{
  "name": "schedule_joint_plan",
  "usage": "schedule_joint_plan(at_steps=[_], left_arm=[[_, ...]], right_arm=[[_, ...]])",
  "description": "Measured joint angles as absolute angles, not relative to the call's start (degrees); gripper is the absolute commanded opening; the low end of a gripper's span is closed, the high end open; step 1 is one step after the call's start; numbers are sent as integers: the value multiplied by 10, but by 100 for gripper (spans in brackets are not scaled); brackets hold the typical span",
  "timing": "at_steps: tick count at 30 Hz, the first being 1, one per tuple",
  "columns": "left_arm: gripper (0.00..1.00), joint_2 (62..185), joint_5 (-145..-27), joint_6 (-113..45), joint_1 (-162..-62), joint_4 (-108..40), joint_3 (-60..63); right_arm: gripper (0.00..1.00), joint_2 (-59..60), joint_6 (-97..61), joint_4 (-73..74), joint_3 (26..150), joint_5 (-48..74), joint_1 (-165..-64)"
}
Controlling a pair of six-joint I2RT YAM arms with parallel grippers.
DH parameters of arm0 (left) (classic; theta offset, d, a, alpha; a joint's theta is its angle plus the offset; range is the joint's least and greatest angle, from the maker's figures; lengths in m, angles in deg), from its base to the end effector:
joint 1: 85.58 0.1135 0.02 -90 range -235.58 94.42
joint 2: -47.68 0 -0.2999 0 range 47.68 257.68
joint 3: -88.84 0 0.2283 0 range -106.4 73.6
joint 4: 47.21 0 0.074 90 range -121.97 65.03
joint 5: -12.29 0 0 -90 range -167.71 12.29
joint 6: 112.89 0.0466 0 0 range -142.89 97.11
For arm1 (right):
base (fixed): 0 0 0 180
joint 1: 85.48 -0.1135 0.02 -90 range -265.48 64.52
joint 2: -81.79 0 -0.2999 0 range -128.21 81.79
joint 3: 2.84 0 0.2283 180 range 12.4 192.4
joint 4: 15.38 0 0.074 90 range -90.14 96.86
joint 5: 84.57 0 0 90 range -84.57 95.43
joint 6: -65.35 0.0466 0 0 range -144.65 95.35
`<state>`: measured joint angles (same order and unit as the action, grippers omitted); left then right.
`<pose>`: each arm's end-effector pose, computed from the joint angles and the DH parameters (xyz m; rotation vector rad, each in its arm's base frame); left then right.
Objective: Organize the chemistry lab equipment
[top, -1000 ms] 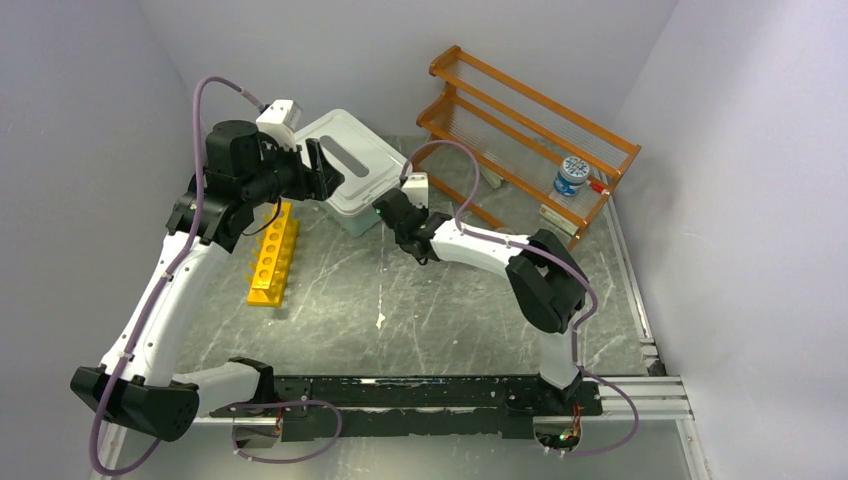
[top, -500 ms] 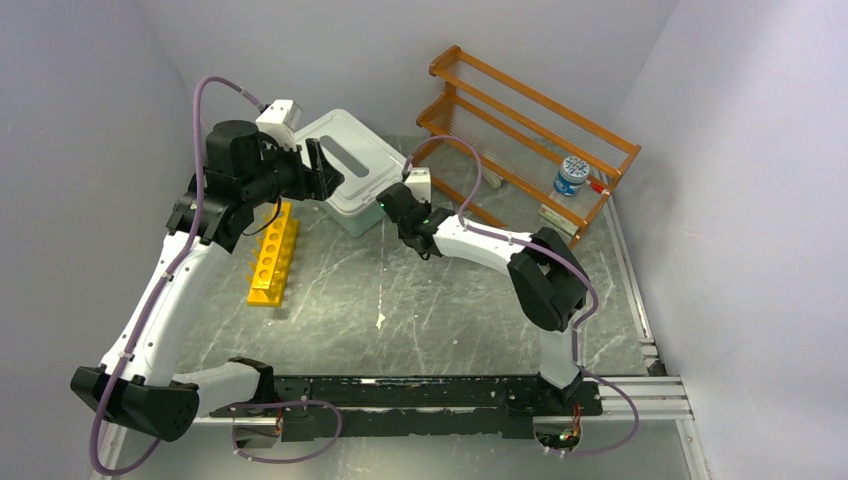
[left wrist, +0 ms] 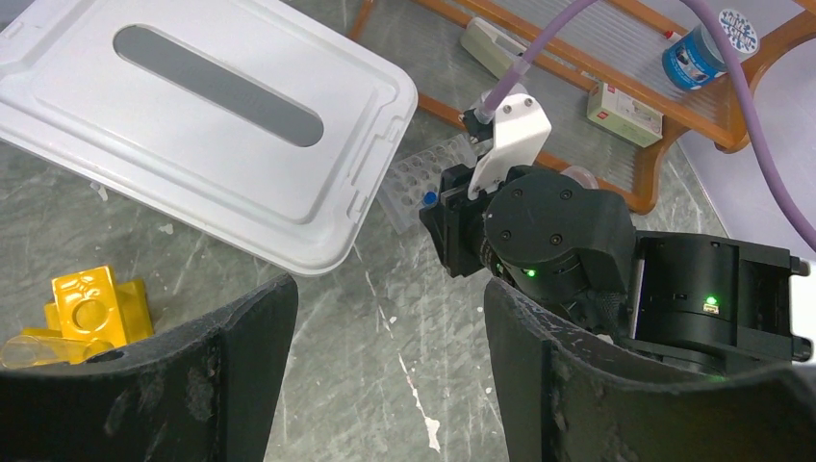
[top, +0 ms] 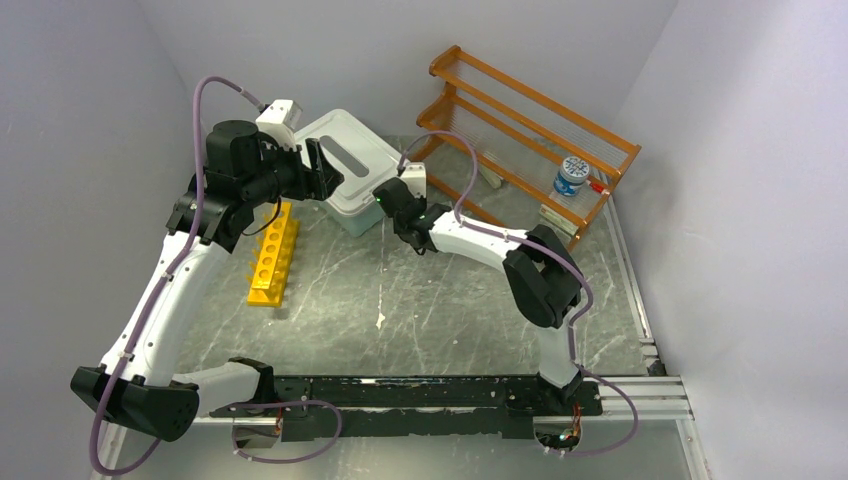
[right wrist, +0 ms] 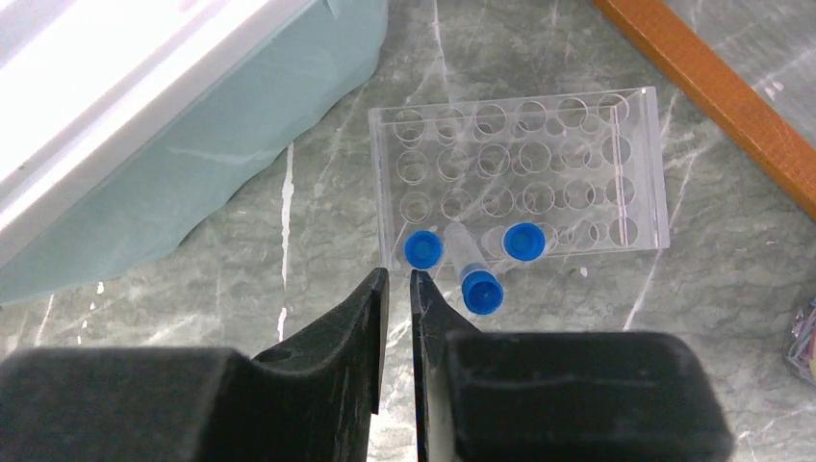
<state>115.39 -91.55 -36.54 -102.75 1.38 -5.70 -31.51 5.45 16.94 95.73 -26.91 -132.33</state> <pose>0.2076 -0.0758 0.4498 0.2234 1.9727 -0.5877 0.3168 0.3015 0.2479 -0.0729 2.2366 0.0395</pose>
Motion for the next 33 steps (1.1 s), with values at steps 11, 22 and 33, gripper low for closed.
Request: schedule_joint_plan(at_steps=[11,22,33], left_arm=[[75,1154,-914,-365,-1027,14,-57],[78,1138,-914,-361,-1027,15,-50],[88,1031,-860,-380,-1028,57,-49]], right_arm=[[25,-319,51,172,966,-268,-1323],[59,-190,49,173,888,-217,-1323],[84,97,46,247,757,-269,-1321]])
